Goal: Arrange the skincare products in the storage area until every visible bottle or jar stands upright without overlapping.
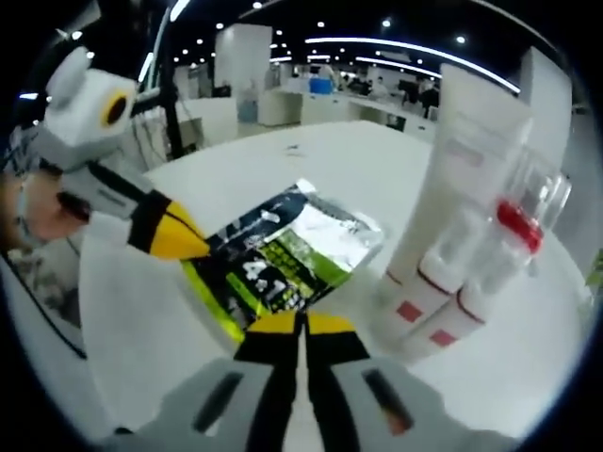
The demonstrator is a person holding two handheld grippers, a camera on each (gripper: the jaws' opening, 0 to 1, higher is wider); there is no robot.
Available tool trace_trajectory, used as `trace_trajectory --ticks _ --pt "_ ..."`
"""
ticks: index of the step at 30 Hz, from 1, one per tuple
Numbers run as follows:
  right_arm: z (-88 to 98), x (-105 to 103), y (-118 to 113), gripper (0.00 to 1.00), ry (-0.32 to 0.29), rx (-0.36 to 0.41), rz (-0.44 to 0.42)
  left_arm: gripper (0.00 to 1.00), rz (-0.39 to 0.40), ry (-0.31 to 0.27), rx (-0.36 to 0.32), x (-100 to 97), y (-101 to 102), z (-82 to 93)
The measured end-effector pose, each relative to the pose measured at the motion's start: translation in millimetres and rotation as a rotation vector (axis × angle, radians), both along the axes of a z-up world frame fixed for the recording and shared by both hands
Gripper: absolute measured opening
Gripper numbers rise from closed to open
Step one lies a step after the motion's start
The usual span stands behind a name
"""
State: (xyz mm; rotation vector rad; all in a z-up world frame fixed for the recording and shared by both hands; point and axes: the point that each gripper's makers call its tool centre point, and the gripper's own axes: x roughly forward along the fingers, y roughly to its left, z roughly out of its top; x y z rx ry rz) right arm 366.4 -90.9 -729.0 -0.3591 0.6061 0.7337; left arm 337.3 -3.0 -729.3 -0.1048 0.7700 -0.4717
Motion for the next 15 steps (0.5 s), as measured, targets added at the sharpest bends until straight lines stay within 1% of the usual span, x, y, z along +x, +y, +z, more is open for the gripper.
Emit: trace_trajectory --ticks 2,4,7,10,11,14,15 --pt "1.6 1 1 0.00 -0.022 -0.003 0.003 0.00 0.017 0.001 -0.033 0.7 1 0.7" --pt "3.7 2 1 0.00 -0.028 0.006 -0.007 0.00 0.027 0.002 -0.060 0.8 1 1.0" --pt "3.8 0 -1 0.00 -0.034 0.022 -0.022 0.00 0.030 0.001 -0.072 0.7 1 0.4" --pt "0.8 -3 -2 0.00 -0.057 0.003 -0.018 0.00 0.039 0.006 -0.090 1.5 1 -2.7" --pt "-2.0 -3 -5 0.00 -0.070 -0.025 -0.023 0.00 0.046 0.006 -0.092 2.2 2 -4.0" --pt "-8.6 -2 -11 0.00 -0.061 -0.024 -0.044 0.00 0.061 0.005 -0.076 5.7 11 -9.7" --pt "-12.9 -6 -7 0.00 -0.003 0.017 -0.051 0.00 0.062 0.001 -0.115 7.6 8 -8.3"
